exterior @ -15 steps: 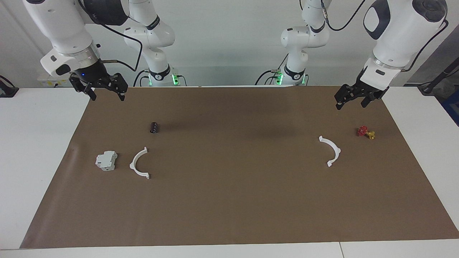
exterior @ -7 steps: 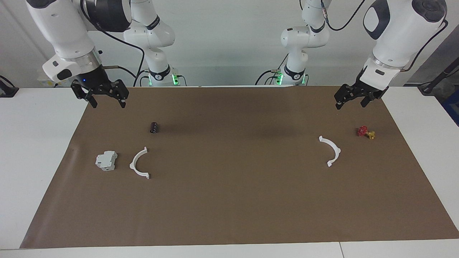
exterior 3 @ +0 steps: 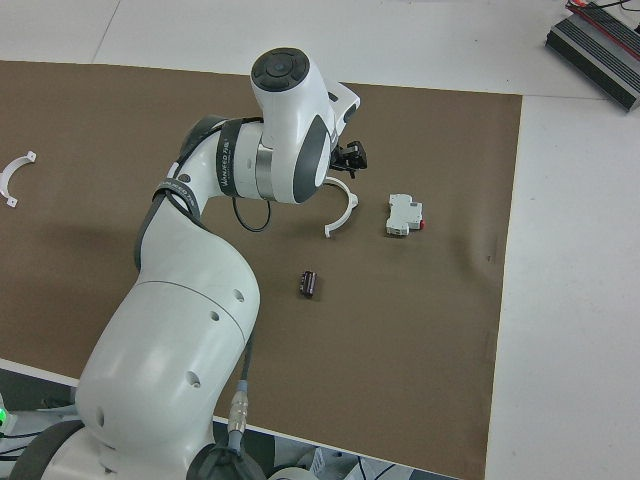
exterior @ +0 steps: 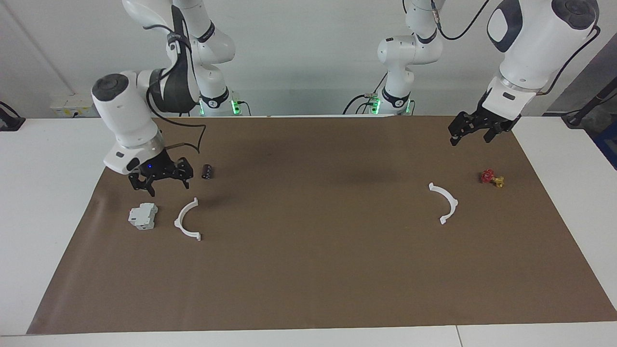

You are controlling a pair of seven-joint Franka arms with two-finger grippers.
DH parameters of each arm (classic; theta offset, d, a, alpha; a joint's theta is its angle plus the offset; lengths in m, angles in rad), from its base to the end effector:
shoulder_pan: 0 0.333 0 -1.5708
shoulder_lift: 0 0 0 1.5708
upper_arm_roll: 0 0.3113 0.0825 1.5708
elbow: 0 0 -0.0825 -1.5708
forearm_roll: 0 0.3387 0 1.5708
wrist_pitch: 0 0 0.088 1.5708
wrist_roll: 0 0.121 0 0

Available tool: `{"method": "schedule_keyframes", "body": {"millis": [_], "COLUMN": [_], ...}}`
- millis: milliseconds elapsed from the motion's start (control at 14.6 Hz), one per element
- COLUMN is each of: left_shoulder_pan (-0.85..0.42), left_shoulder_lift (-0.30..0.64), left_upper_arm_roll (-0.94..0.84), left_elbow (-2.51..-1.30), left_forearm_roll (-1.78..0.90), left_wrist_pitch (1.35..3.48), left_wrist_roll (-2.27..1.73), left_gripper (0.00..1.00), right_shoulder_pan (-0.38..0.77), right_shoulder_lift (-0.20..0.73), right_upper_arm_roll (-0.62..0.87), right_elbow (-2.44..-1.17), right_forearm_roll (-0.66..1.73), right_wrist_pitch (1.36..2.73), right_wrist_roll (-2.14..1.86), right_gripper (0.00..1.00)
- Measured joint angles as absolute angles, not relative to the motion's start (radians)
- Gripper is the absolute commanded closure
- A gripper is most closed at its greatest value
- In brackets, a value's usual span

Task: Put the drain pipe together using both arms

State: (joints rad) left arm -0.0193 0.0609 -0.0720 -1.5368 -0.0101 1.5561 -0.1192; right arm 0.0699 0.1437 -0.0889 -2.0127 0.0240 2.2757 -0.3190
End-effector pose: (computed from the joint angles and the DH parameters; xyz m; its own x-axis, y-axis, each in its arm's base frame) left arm 0.5228 -0.0479 0.5876 0.9987 0.0278 -0.0429 0.0282 -0.9996 0.0094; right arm 0.5558 -0.0083 0.4015 0.9521 0.2831 0.1159 0.2814 -0.9591 0.0306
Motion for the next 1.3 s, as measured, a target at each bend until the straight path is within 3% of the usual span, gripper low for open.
{"method": "schedule_keyframes", "body": {"millis": [343, 548, 617, 754, 1302], "left_shoulder_pan": [-0.019, -0.019, -0.019, -0.019, -0.019], "left_shoulder_lift": [0.061, 0.058, 0.057, 0.056, 0.052], "left_upper_arm_roll": [-0.072, -0.072, -0.072, -0.072, -0.072], "left_elbow": [-1.539, -1.539, -1.540, -1.541, -1.550], "left_forearm_roll": [-0.010, -0.010, -0.010, -0.010, -0.010], "left_wrist_pitch": [1.556, 1.556, 1.556, 1.556, 1.556], "left_wrist_roll": [-0.119, -0.119, -0.119, -0.119, -0.119], "left_gripper": [0.00, 0.00, 0.00, 0.00, 0.00], "right_shoulder_pan": [0.051, 0.038, 0.038, 0.038, 0.037], "right_shoulder_lift": [0.279, 0.300, 0.306, 0.319, 0.325], "right_upper_arm_roll": [-0.089, -0.090, -0.090, -0.090, -0.088], "right_elbow": [-2.057, -2.058, -2.059, -2.059, -2.032], "right_forearm_roll": [0.028, 0.075, 0.092, 0.105, 0.109], "right_wrist_pitch": [2.478, 2.500, 2.509, 2.522, 2.507], "right_wrist_roll": [-0.392, -0.447, -0.462, -0.469, -0.452], "right_gripper": [0.03, 0.23, 0.42, 0.99, 1.00]}}
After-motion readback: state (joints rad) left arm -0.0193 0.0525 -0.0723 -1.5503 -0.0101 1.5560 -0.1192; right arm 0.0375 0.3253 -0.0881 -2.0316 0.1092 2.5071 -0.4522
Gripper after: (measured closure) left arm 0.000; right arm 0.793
